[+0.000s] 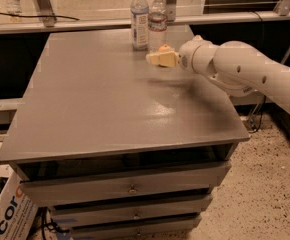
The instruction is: Move orange near water bottle
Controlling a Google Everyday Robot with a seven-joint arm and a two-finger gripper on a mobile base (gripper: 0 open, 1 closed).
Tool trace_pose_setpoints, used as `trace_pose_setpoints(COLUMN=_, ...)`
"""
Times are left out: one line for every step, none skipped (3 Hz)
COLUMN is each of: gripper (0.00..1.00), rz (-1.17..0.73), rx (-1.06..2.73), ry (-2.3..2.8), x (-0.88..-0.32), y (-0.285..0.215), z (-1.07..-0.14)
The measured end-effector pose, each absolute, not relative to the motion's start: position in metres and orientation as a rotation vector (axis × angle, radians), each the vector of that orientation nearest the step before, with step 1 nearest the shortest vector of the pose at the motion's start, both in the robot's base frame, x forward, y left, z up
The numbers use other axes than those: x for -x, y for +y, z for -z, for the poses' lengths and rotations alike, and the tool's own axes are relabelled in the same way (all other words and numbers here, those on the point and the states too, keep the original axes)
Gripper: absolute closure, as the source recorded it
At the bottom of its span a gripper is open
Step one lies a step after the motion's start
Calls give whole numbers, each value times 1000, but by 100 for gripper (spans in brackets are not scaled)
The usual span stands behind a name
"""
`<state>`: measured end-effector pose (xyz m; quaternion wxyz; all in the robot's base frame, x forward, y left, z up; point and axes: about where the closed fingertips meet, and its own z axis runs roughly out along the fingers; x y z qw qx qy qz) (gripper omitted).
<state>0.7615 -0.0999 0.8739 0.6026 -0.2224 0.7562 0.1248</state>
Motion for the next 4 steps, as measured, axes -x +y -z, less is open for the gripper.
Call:
trace_pose_setpoints(gripper=0, rz=-301, rx=530, ry=1759, x=-763, y=-94, z=-870)
trace_pose_setpoints(gripper=0, rz=-285, rx=542, ry=1783, x=-755, y=-106, z=-866)
trace_pose_setpoints(gripper=0, rz=-259, rx=549, ry=1806, x=-743, y=-126, z=-867)
trace_pose_setpoints(gripper=0, rz=-251, rx=566, ry=1815, x=-729, y=-145, z=-874)
